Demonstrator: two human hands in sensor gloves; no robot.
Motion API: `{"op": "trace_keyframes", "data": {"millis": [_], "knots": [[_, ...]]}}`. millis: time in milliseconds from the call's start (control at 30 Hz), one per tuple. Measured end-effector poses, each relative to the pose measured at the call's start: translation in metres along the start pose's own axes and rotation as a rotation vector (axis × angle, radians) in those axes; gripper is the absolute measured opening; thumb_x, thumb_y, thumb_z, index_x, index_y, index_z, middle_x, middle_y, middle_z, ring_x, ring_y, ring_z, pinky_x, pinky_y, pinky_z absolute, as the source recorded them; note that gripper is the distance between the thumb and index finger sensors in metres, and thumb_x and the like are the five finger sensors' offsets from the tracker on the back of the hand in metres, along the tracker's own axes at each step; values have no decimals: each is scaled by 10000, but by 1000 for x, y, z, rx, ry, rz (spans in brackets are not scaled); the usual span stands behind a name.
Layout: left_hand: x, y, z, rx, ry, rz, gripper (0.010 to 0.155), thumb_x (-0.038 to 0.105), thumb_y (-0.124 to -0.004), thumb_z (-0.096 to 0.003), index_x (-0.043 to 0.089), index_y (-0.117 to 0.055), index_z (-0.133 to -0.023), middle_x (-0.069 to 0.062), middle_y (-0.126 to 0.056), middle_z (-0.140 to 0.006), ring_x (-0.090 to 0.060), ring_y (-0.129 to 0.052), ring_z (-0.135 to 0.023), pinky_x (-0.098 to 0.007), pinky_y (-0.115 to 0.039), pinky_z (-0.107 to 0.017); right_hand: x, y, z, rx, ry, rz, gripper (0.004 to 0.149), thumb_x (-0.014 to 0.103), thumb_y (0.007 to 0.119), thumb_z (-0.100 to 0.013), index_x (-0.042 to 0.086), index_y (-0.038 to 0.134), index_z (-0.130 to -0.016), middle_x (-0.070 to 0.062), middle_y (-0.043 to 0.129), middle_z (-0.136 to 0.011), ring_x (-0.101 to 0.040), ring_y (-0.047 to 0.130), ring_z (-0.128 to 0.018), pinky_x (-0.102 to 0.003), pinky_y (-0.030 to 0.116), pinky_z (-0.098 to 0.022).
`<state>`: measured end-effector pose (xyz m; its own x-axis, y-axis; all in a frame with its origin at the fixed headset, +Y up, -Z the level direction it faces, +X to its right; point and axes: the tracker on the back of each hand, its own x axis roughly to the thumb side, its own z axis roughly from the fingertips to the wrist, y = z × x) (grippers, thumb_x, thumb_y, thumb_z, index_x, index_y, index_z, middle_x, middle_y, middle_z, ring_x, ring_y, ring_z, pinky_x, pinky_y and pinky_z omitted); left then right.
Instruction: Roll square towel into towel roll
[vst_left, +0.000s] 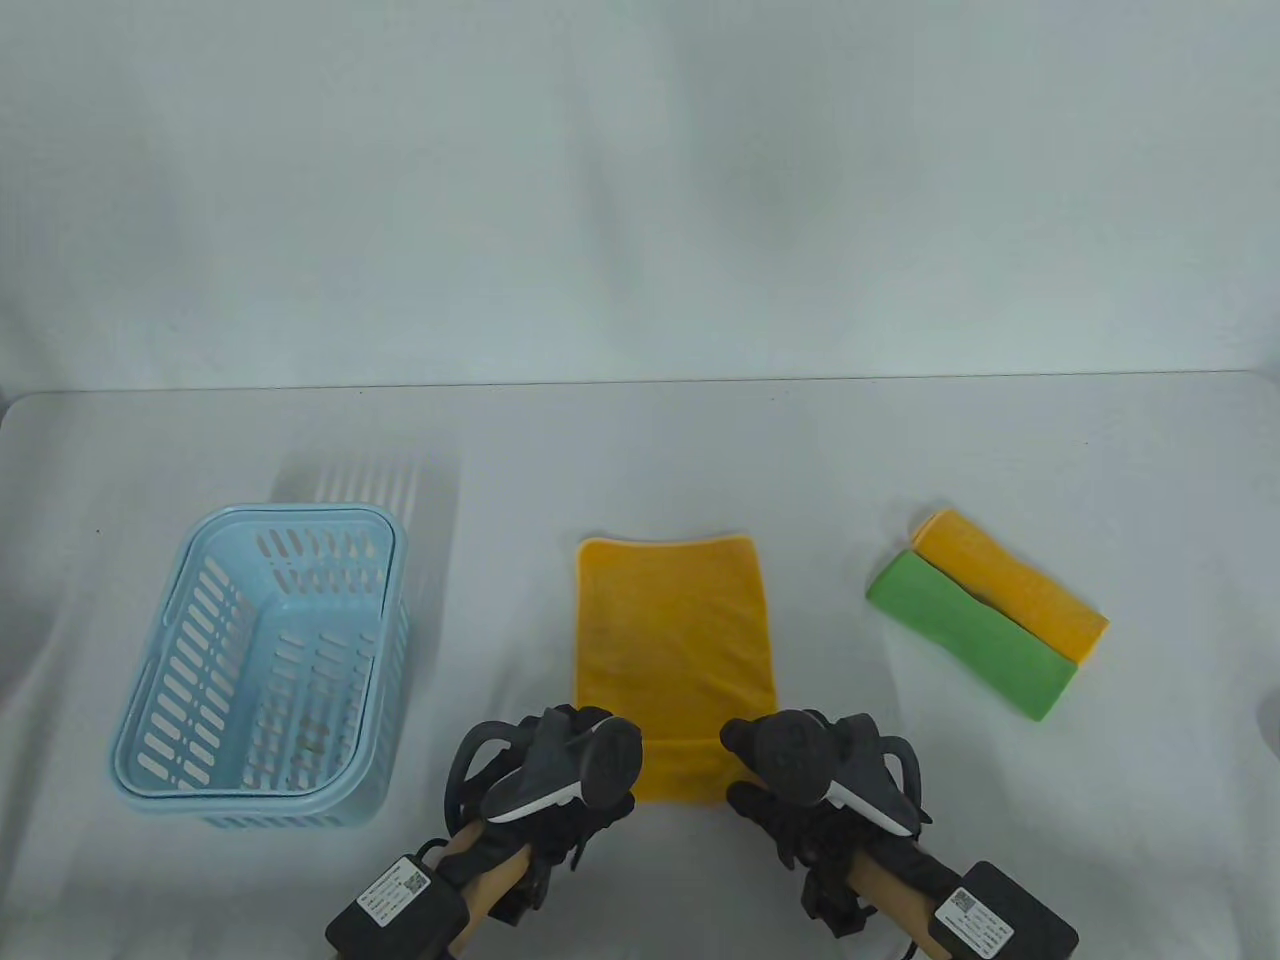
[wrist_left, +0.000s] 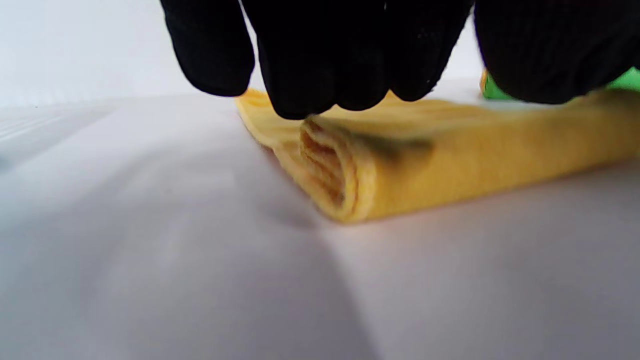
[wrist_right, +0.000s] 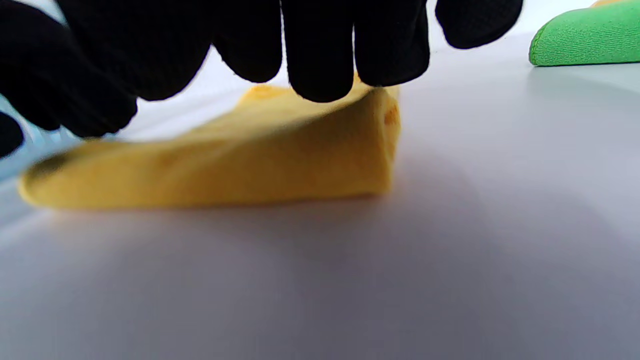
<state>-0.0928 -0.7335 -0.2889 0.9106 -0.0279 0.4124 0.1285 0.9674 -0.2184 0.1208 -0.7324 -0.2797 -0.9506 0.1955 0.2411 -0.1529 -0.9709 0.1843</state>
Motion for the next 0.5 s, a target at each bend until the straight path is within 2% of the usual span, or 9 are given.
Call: {"op": "trace_keyframes", "data": {"millis": [100, 267, 367, 500], "knots": [[3, -11, -6, -30, 10, -79, 718, 530, -793, -329, 341, -604, -996, 70, -653, -1042, -216, -767, -944, -467, -680, -720, -1, 12, -3, 22, 13, 111, 651, 513, 819, -290, 328, 687, -900, 48, 750, -964, -306, 721, -917, -566, 605, -665], [0, -20, -9, -56, 24, -98, 755, 533, -788, -333, 364, -488, -1005, 93, -550, -1058, -190, -691, -972, -431, -657, -746, -4, 23, -4, 14, 9, 223, 686, 501, 851, -282, 375, 618, -914, 105, 656, -994, -286, 695, -936, -555, 601, -674], [-3, -22, -11, -73, 34, -73, 770, 535, -787, -334, 369, -450, -1006, 100, -515, -1062, -181, -664, -978, -419, -646, -756, -3, 24, -5, -34, -3, 248, 624, 450, 852, -305, 375, 645, -889, 107, 686, -968, -276, 732, -910, -546, 621, -665], [-5, -23, -12, -80, 42, -62, 786, 539, -788, -332, 371, -426, -1010, 100, -486, -1070, -175, -651, -980, -412, -640, -761, -5, 20, -6, -77, 2, 198, 504, 414, 785, -350, 370, 722, -848, 100, 767, -927, -263, 805, -864, -528, 667, -641]]}}
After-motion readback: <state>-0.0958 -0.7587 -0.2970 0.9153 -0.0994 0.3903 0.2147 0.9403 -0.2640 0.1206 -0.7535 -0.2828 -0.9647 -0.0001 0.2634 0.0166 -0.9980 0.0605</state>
